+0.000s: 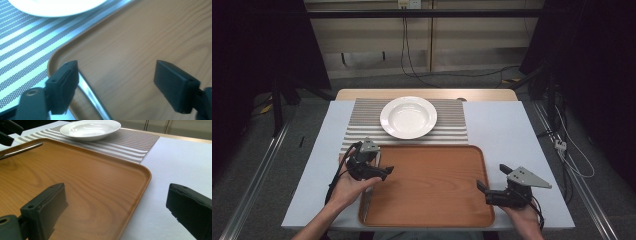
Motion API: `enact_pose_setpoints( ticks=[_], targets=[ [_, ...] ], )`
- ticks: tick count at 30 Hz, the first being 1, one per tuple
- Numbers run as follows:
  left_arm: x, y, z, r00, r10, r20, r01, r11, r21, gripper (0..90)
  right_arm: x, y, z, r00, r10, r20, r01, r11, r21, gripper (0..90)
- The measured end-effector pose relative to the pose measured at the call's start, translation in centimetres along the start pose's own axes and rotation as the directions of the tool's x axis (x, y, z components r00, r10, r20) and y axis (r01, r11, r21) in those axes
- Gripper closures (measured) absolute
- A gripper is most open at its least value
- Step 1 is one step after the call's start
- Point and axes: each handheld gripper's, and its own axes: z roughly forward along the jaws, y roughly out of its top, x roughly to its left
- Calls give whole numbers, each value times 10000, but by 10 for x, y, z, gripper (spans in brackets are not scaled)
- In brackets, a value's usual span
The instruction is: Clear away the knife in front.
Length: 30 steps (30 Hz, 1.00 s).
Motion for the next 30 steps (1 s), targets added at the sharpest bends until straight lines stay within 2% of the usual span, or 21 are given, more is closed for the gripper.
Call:
enact_pose_setpoints(
  ticks=[1, 2, 3, 6, 9, 12, 14, 16, 18, 20, 25, 30],
  targets=[
    [-1, 0, -2, 9997, -105, -231, 102, 9999, -110, 146, 0, 0, 0, 10000, 6, 6, -6, 10000, 1, 28],
    [-1, 0, -2, 9999, -138, -98, 136, 9998, -151, 106, 0, 0, 0, 10000, 14, 15, -14, 10000, 16, 28],
    [-1, 0, -5, 9999, -46, -150, 43, 9998, -198, 94, 0, 0, 0, 10000, -6, -8, 6, 10000, 23, 28],
    [0, 1, -12, 9992, -291, 259, 307, 9975, -629, 91, 0, 0, 0, 10000, 0, -5, 0, 10000, 14, 28],
    [0, 1, -20, 10000, -79, 56, 85, 9928, -1195, 91, 0, 0, 0, 10000, -21, -4, 21, 10000, 12, 28],
    [-1, 0, -27, 9998, -87, -180, 58, 9884, -1518, 88, -1, -1, -1, 10000, -10, 30, 10, 10000, 17, 28],
    [-2, -2, -31, 9985, -78, -544, -5, 9884, -1521, 86, -1, -1, -1, 10000, 19, 30, -19, 10000, -13, 28],
    [-2, -6, -34, 9979, -126, -631, 19, 9860, -1669, 86, -1, -1, -2, 10000, 21, 33, -21, 10000, -5, 28],
    [-2, -10, -37, 9967, -206, -786, 77, 9871, -1601, 86, -1, -1, -2, 10000, 15, 12, -15, 10000, -14, 28],
    [-1, -16, -39, 9966, -158, -807, 11, 9838, -1795, 85, 0, -1, -1, 10000, 22, -2, -22, 10000, -3, 28],
    [0, -25, -44, 9946, -264, -1007, 79, 9836, -1802, 80, -1, -1, -1, 10000, 21, 12, -21, 10000, 23, 28],
    [-2, -39, -45, 9938, -595, -936, 397, 9787, -2014, 74, -1, -1, -2, 9999, 74, 88, -74, 10000, -7, 28]
  ],
)
